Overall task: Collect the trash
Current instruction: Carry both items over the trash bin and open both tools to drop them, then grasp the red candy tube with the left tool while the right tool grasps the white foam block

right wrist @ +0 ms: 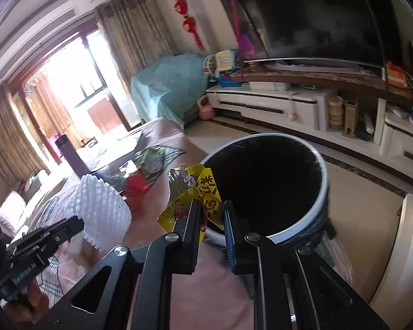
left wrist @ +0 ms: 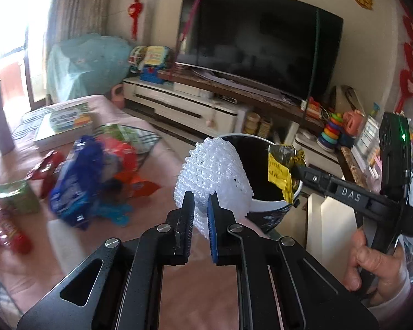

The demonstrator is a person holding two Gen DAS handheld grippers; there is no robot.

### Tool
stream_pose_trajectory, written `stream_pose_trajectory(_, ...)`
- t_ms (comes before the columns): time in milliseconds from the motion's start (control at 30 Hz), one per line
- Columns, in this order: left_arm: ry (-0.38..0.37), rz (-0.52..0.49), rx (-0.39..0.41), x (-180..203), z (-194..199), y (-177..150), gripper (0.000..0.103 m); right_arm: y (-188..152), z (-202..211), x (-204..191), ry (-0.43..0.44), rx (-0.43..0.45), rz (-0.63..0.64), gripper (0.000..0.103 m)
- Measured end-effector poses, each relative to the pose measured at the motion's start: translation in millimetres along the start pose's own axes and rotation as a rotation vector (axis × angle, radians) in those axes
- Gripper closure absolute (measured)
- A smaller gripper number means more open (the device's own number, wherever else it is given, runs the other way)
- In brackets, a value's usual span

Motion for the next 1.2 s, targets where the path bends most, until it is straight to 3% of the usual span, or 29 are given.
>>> stream_pose_trajectory(400,-0.084,-0.044,-0.025,32.1,-64.2,53.4,0.094,36.5,-28.7,44.4,-0.052,-0.036,-0.048,0.087)
stream_pose_trajectory(600,-0.114,-0.02,-0.087,38.9,-101.1,55.2,0.092,43.7,-42.2,59.7,-0.087,-0.062,-0.059,0.081)
stream_pose_trajectory(667,-0.121,-0.009,-0.103,36.4,-107.1,52.2,0.085,44.3,-45.8,64.9,-0.091,-0.075,-0.078,0.077)
stream_pose_trajectory(700,-0.121,-0.005,-0.11,35.4,-109.8,51.0,0.072,45.4,-47.9,67.3,-0.09,-0.08,-0.088,0.075)
stream_pose_trajectory(733,-0.124,0.004,-0.115,34.1,-110.4,49.4,0.052,45.8,-48.3,68.5,-0.089,-0.081,-0.092,0.071)
stream_pose_trajectory(800,-0.114,0.014,-0.101,30.6,-104.9,46.4,0.035,46.2,-48.8,71.3,-0.085,-0.083,-0.102,0.058)
stream_pose_trajectory(933,-0.104,0.02,-0.096,26.7,-92.2,38.8,0.022,43.4,-45.2,69.6,-0.068,-0.077,-0.118,0.039)
stream_pose_trajectory(1100,-0.068,0.037,-0.07,13.0,-61.6,17.9,0.02,32.4,-31.9,54.2,-0.047,-0.041,-0.121,0.019)
stream_pose_trajectory(1200,-0.039,0.052,-0.056,3.0,-39.9,2.5,0.018,17.9,-20.5,33.9,-0.017,-0.021,-0.106,0.014)
Point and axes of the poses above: each gripper's, at about its wrist camera, not at the fingertips, and z roughly against the way its jaws point, x to its right, y to its top, the point moved 5 cm from there along -z, roughly the way its jaws point, and after that the axes turned 14 degrees about -z, right-handed, at the moved point
